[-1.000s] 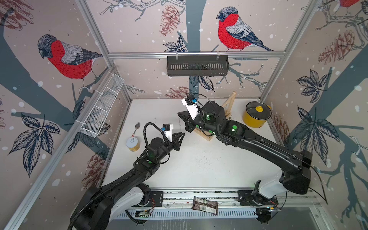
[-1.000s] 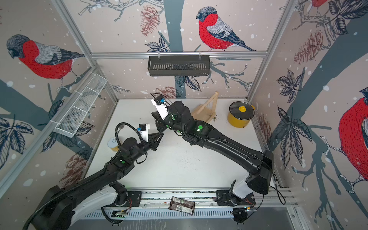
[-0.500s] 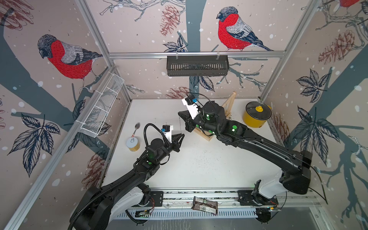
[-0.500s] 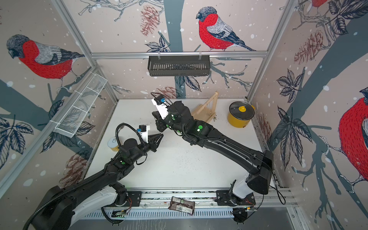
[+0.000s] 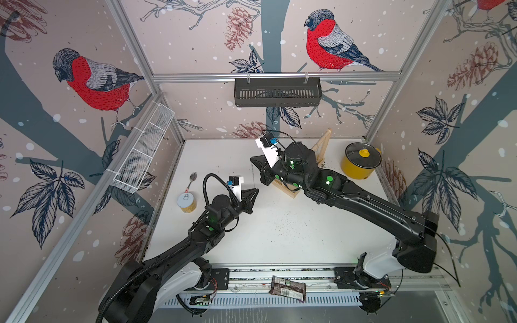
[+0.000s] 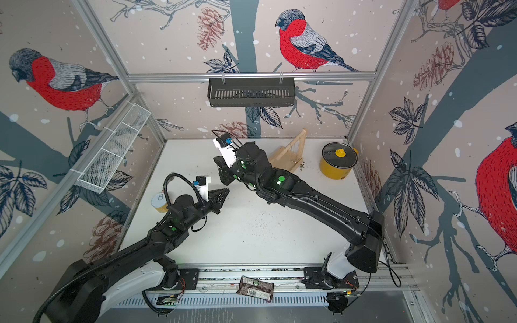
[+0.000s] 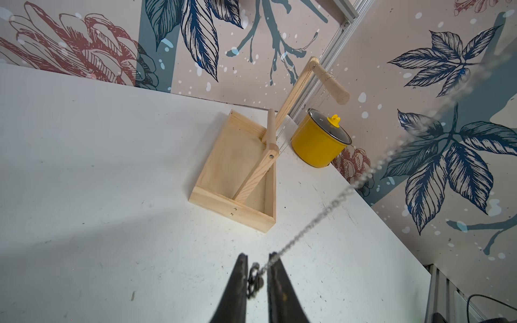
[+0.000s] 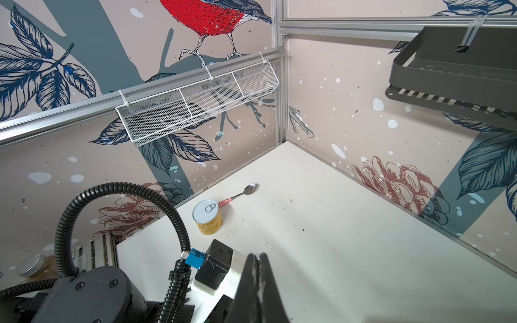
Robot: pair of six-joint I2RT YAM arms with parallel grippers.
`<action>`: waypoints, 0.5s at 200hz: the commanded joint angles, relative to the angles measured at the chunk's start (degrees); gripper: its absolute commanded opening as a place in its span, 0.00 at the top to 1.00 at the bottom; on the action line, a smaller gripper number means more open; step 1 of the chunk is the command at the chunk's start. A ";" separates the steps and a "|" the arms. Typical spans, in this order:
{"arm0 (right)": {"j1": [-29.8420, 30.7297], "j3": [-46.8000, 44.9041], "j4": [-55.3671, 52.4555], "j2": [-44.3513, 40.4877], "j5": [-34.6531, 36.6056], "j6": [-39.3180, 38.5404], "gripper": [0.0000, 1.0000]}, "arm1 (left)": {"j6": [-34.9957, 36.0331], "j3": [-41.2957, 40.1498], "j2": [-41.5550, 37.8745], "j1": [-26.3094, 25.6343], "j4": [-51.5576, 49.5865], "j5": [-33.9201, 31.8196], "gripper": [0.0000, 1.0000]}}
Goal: Take the necklace off the jewelry display stand
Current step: Place the necklace at the center of the board.
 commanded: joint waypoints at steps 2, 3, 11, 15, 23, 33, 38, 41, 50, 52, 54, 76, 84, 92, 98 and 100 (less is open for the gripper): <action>0.15 0.11 2.33 -0.38 0.22 -0.27 0.96 | -0.19 -0.30 -0.56 -0.08 1.80 -0.30 0.83; 0.15 0.07 2.35 -0.38 0.22 -0.26 0.96 | -0.21 -0.33 -0.61 -0.08 1.75 -0.31 0.84; 0.15 -0.06 2.42 -0.34 0.26 -0.25 0.96 | -0.31 -0.36 -0.69 -0.05 1.50 -0.40 0.84; 0.13 -0.16 2.52 -0.34 0.30 -0.26 0.96 | -0.33 -0.35 -0.74 -0.09 1.29 -0.40 0.84; 0.15 -0.36 2.67 -0.38 0.31 -0.25 0.96 | -0.50 -0.43 -0.74 -0.09 1.07 -0.42 0.84; 0.15 -0.48 2.76 -0.38 0.31 -0.17 0.96 | -0.74 -0.61 -0.91 -0.09 0.92 -0.39 0.84; 0.15 -0.50 2.81 -0.38 0.28 -0.25 0.96 | -0.83 -0.78 -1.00 -0.08 0.88 -0.42 0.85; 0.11 -0.52 2.87 -0.38 0.25 -0.10 0.96 | -0.78 -0.85 -1.07 -0.07 0.89 -0.40 0.85; 0.14 -0.61 2.99 -0.35 0.13 -0.11 0.96 | -0.91 -1.14 -1.34 -0.05 0.91 -0.55 0.86; 0.13 -0.64 2.99 -0.38 0.09 -0.06 0.96 | -0.87 -1.21 -1.42 -0.08 0.85 -0.57 0.86; 0.14 -0.67 3.06 -0.34 0.10 -0.03 0.96 | -0.88 -1.27 -1.51 -0.07 0.83 -0.61 0.86; 0.15 -0.78 3.19 -0.32 0.09 -0.08 0.96 | -0.85 -1.66 -2.30 -0.06 0.29 -1.09 0.86; 0.01 -0.76 3.17 -0.30 0.22 -0.08 0.96 | -0.75 -1.67 -2.56 -0.06 0.05 -1.27 0.86; 0.04 -0.85 3.17 -0.30 0.14 -0.07 0.96 | -0.68 -1.72 -2.73 -0.09 -0.15 -1.49 0.86; 0.00 -0.88 3.10 -0.30 0.05 -0.09 0.96 | -0.63 -1.71 -2.85 -0.08 -0.27 -1.54 0.86; 0.02 -0.86 3.08 -0.30 0.02 -0.08 0.96 | -0.67 -1.68 -2.90 -0.09 -0.30 -1.54 0.86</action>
